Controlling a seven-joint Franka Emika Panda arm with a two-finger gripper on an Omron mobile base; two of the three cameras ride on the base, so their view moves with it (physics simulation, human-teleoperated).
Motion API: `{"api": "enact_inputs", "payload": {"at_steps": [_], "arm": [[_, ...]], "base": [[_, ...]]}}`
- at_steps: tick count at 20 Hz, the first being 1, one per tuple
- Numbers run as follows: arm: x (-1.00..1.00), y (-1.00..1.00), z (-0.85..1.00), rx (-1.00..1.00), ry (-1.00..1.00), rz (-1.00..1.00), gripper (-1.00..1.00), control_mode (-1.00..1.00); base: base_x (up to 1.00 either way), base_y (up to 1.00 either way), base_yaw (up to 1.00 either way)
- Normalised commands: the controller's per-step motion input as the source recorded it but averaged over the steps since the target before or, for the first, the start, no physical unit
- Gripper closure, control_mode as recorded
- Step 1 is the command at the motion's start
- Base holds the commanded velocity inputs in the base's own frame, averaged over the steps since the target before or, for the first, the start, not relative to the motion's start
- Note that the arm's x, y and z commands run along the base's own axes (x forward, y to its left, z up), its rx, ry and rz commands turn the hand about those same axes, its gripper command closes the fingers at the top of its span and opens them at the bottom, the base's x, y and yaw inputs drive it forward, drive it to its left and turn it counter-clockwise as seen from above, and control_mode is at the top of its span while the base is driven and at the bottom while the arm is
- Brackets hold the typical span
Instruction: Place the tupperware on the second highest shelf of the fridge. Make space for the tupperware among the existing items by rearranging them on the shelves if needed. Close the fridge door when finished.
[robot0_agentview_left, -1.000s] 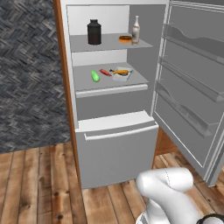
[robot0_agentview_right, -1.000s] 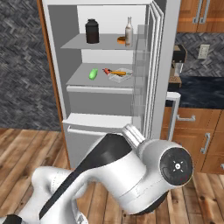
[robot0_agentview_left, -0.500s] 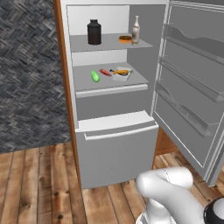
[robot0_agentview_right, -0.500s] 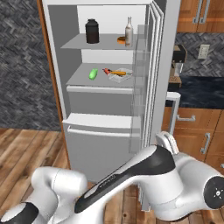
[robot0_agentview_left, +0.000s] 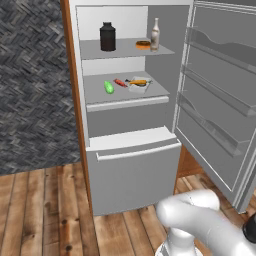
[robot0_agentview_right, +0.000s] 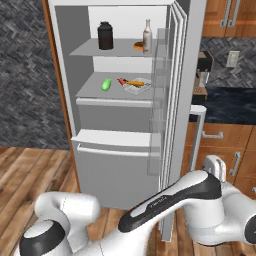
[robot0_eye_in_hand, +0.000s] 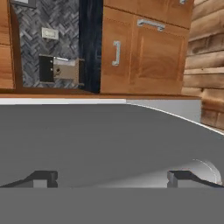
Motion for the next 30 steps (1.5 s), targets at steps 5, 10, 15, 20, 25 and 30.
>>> {"api": "enact_inputs", "payload": {"at_steps": [5, 10, 15, 20, 25, 30], "arm": [[0.48, -0.35, -0.16, 0.17, 0.00, -0.01, -1.00, -1.00], [0.51, -0.37, -0.09, 0.11, 0.00, 0.10, -1.00, -1.00], [0.52, -0.41, -0.08, 0.10, 0.00, 0.17, -1.00, -1.00], [0.47, -0.39, -0.11, 0.10, 0.00, 0.17, -1.00, -1.00], [0.31, -0.06, -0.08, 0.06, 0.00, 0.22, -1.00, -1.00], [0.11, 0.29, -0.11, 0.03, 0.00, 0.24, -1.00, -1.00]], "base": [[0.00, 0.00, 0.00], [0.00, 0.00, 0.00], [0.00, 0.00, 0.00], [0.00, 0.00, 0.00], [0.00, 0.00, 0.00], [0.00, 0.00, 0.00]]}}
